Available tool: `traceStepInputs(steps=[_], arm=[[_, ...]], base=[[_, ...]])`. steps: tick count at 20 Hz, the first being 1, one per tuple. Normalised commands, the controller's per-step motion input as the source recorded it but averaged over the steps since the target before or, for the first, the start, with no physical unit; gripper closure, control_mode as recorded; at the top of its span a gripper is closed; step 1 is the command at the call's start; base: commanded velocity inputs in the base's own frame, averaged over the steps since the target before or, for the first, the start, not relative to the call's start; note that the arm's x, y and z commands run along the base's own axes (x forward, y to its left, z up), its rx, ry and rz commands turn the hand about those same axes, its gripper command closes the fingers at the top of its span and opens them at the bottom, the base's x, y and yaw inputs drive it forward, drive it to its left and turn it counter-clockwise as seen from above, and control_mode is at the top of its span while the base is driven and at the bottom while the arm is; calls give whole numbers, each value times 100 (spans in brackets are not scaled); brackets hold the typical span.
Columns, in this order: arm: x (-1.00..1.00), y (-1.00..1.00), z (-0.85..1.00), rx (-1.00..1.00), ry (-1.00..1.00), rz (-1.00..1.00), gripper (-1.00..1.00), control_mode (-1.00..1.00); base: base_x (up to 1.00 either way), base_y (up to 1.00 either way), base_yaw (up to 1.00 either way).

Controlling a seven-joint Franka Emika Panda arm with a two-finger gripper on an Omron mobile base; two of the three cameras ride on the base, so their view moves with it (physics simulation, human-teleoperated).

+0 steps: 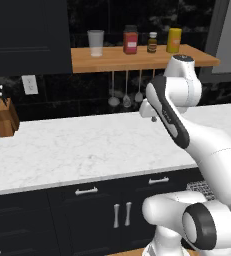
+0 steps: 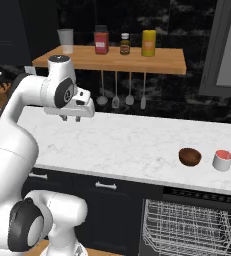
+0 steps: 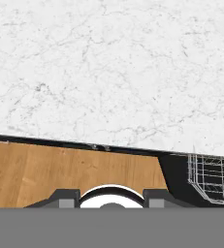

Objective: Pick up the cup and bowl from the counter, place them in the dishwasher, and close the dishwasher door.

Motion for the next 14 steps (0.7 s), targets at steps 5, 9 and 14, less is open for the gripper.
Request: traceStepInputs(steps=[5, 9, 14], arm=[[-32, 0, 0, 0, 0, 0, -100, -100], [-70, 0, -1, 0, 0, 0, -100, -100], [-65, 0, -15, 0, 1, 0, -100, -100]], base=[[0, 0, 0], [0, 0, 0], [0, 0, 0]])
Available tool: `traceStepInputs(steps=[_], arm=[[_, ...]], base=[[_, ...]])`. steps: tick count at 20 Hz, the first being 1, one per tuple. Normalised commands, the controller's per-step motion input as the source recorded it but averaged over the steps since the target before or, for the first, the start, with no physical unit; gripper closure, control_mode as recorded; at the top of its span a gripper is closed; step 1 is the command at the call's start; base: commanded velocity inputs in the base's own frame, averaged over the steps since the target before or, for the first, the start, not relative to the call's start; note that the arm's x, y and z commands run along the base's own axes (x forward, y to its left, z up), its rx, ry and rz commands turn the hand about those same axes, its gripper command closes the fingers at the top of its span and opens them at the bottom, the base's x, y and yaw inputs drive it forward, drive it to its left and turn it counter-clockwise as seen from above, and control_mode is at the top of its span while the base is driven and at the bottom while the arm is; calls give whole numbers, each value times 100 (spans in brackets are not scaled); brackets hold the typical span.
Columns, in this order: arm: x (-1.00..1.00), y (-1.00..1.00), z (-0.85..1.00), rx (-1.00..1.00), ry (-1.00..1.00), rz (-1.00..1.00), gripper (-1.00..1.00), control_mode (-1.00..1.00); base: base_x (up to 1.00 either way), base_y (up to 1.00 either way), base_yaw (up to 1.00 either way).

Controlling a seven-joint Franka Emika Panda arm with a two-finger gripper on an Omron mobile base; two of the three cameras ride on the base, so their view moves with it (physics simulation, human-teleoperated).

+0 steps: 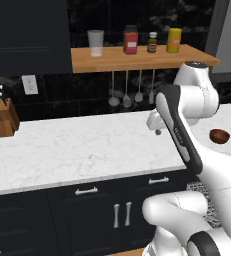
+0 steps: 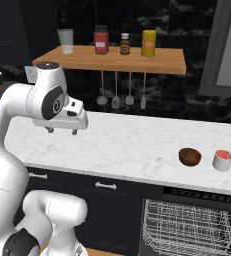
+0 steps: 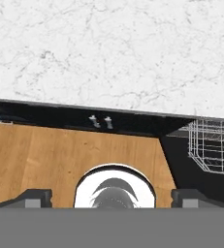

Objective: Pick up the cup and bowl from the counter, place them in the dishwasher, and close the dishwasher door.

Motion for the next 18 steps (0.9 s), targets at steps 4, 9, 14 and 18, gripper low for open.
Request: traceStepInputs(steps=[4, 9, 14, 18], arm=[[-53, 0, -22, 0, 0, 0, -100, -100], [-20, 0, -6, 0, -1, 0, -100, -100], [1, 0, 0, 0, 0, -1, -100, 100], [0, 0, 0, 0, 0, 0, -100, 100]], base=[[0, 0, 0], [0, 0, 0], [1, 1, -1], [6, 9, -34]])
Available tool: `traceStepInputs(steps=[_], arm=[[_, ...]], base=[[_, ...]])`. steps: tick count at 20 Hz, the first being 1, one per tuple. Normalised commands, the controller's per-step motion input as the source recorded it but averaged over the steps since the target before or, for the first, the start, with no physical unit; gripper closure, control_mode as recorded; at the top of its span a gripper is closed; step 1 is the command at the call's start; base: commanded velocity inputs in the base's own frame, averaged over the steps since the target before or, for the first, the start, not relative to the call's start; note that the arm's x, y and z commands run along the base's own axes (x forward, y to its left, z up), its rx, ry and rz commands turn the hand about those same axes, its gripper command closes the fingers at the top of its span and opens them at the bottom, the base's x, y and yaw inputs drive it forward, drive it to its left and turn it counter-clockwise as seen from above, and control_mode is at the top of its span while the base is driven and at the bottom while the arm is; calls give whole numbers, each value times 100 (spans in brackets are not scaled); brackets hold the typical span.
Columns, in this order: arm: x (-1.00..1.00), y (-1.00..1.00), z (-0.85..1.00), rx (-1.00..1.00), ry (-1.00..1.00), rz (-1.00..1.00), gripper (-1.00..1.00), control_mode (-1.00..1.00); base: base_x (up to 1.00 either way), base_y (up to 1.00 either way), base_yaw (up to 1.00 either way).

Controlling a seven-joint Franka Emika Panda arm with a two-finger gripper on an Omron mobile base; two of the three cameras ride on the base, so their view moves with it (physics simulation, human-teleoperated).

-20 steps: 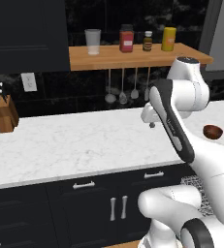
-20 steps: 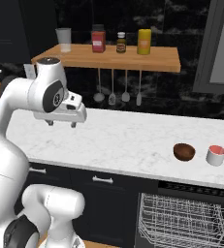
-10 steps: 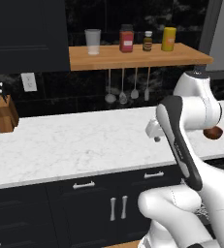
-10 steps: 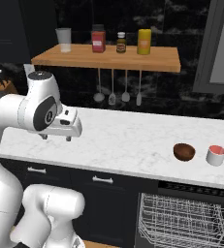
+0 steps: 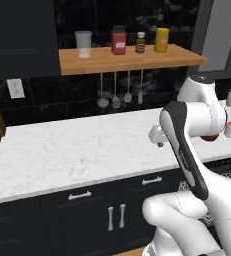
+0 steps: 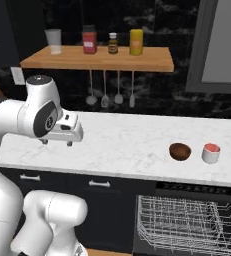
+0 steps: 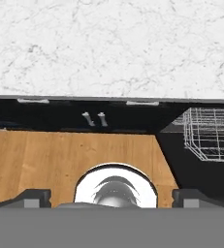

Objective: Pick up the cup and bowl from the counter, place them in the dishwasher, and close the dishwasher door.

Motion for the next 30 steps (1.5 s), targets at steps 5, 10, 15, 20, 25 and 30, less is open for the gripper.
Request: traceStepInputs(steps=[5, 10, 15, 20, 25, 30], arm=[[0, 0, 0, 0, 0, 0, -100, 100], [0, 0, 0, 0, 0, 0, -100, 100], [0, 0, 0, 0, 0, 0, -100, 100], [0, 0, 0, 0, 0, 0, -100, 100], [0, 0, 0, 0, 0, 0, -100, 100], [0, 0, 0, 0, 0, 0, -100, 100]], base=[[34, 34, -64], [38, 61, -73], [6, 48, -71], [0, 20, -64], [2, 39, -55], [0, 51, -43]])
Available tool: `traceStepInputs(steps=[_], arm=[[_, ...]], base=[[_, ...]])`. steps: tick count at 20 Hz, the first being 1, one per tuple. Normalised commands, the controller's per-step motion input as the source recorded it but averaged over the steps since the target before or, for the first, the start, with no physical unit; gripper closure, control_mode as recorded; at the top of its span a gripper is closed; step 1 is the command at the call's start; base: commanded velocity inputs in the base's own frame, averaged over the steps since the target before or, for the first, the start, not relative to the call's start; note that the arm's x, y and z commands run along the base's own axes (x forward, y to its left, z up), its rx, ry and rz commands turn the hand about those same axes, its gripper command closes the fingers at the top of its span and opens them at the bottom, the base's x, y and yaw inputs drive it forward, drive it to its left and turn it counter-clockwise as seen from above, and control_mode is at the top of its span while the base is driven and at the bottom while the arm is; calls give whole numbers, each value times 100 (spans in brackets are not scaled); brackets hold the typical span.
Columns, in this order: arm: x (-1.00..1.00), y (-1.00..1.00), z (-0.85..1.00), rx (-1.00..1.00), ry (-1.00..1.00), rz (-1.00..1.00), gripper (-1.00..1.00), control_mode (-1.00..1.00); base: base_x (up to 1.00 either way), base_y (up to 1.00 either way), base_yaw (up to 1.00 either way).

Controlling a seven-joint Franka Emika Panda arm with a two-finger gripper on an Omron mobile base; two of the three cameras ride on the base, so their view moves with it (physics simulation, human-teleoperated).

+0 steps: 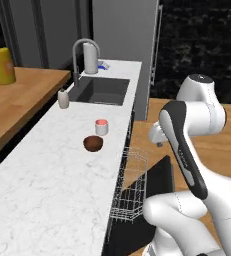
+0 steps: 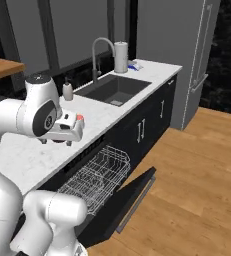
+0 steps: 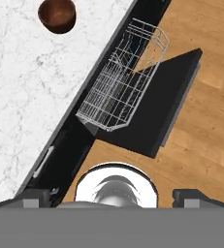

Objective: Pick up the cup and bowl from the counter, place them in the dishwasher, and close the dishwasher door.

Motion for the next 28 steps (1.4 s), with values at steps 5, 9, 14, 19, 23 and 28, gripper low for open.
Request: traceStepInputs(steps=[5, 9, 14, 19, 23, 28], arm=[[0, 0, 0, 0, 0, 0, -100, 100], [0, 0, 0, 0, 0, 0, -100, 100], [0, 0, 0, 0, 0, 0, -100, 100], [0, 0, 0, 0, 0, 0, -100, 100], [0, 0, 0, 0, 0, 0, -100, 100], [22, 2, -14, 8, 0, 0, -100, -100]], base=[[2, 29, -20], [0, 19, -17], [0, 14, -12], [3, 9, -20], [26, 26, -7], [29, 16, 0]])
